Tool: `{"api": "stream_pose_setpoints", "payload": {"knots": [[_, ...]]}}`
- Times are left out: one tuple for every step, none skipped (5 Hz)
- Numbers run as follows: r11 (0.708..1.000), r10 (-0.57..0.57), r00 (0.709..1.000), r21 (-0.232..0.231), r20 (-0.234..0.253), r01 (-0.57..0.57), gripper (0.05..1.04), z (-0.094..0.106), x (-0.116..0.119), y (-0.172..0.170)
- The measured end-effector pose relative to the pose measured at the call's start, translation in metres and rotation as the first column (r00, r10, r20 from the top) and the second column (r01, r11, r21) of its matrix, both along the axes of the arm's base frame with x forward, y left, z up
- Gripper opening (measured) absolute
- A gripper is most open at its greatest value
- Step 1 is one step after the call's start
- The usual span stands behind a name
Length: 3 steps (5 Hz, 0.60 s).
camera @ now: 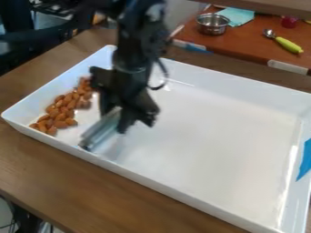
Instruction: Sweep into pile
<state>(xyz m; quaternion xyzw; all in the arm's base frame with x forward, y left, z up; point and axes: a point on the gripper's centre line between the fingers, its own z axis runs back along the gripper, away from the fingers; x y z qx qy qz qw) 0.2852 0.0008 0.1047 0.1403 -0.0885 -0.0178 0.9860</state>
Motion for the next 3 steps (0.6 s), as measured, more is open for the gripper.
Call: {"api": "stream_pose_setpoints", "payload": {"knots": [[0.999,-0.010,1.000,-0.044,0.029,0.012,0.384,0.021,0.012,-0.038],[0.996,0.003,1.000,-0.089,-0.029,-0.006,0.384,0.031,0.020,-0.075],[0.994,0.017,0.998,-0.107,-0.062,-0.023,0.384,0.036,0.038,-0.112]]}}
